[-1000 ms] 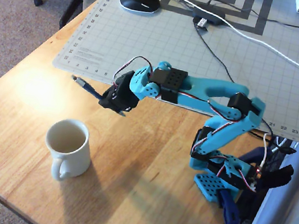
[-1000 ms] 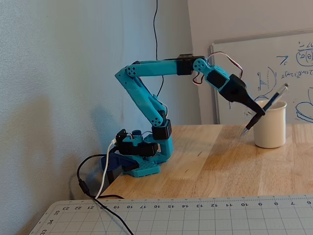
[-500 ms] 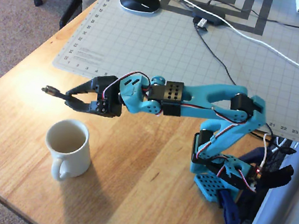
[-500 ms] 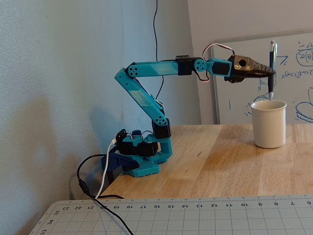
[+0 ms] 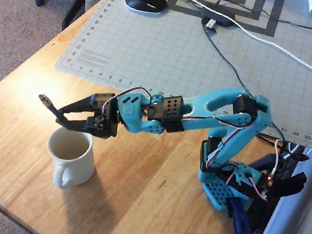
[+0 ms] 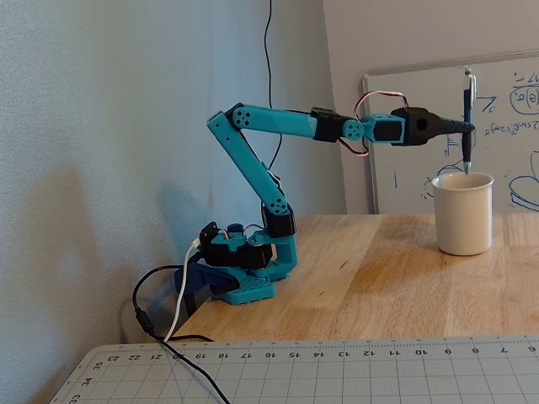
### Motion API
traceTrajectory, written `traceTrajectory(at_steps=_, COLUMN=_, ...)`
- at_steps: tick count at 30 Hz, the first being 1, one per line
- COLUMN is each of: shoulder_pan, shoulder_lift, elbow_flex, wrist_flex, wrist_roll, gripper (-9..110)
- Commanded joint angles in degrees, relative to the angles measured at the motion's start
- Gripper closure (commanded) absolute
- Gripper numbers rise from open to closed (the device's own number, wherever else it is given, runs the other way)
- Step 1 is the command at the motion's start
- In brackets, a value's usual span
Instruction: Grasp a pen and put it in a mug.
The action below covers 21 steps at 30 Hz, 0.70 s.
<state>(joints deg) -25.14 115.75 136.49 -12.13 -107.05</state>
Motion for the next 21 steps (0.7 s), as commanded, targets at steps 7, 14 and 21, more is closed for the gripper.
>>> traceTrajectory(at_steps=7, shoulder_pan=-2.90, shoulder_lift=-3.96, elbow_flex=0.70, wrist_flex=-1.14, wrist_roll=2.64, gripper=97)
traceTrajectory(at_steps=14, shoulder_pan=-4.57, shoulder_lift=-3.16, elbow_flex=4.48, wrist_flex=-1.23, wrist_roll=2.02, gripper=96)
traceTrajectory(at_steps=21, shoulder_pan=-4.13, shoulder_lift=0.44, elbow_flex=4.57, wrist_flex=-1.32, wrist_roll=2.64, gripper=81)
